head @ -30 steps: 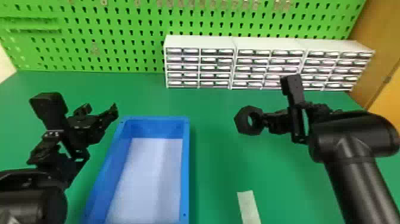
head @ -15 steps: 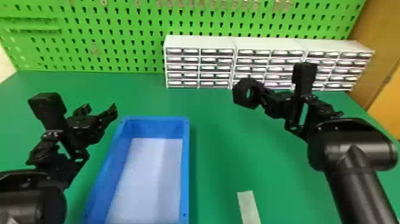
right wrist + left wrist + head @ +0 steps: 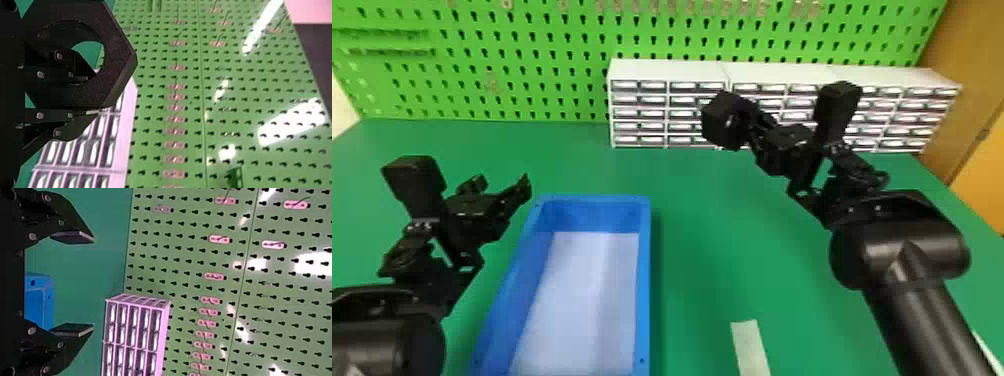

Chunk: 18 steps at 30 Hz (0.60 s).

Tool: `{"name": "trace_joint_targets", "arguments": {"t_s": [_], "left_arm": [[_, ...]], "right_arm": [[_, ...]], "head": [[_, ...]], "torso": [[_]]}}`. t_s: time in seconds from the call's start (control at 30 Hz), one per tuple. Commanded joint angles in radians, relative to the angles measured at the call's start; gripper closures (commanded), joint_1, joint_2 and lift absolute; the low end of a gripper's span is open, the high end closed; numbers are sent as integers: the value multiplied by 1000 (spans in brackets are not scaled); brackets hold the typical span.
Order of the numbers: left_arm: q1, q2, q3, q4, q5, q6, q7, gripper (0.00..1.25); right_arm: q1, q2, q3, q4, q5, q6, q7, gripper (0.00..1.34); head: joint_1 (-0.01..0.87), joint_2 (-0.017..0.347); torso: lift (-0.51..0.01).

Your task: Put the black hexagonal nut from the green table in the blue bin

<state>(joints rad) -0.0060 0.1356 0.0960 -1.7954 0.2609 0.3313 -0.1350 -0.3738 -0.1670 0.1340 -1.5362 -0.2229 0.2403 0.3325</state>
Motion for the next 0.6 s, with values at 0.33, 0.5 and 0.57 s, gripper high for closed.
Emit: {"name": "trace_joint_targets", "arguments": {"t_s": [0.33, 0.5, 0.57], "left_arm": [[0, 1, -1, 1, -2, 0, 0, 456], [1, -1, 1, 1, 0, 0, 0, 456], [3, 1, 2, 1, 0, 0, 0, 456]], "right_arm": [[-71, -95, 266, 2, -174, -12, 0, 1032], [-76, -111, 322, 1, -220, 1, 0, 1032], [-77, -117, 343, -10, -234, 25, 0, 1032]], "head": [[691, 9], [691, 9], [691, 9]], "torso": [[-97], [-97], [-97]]}}
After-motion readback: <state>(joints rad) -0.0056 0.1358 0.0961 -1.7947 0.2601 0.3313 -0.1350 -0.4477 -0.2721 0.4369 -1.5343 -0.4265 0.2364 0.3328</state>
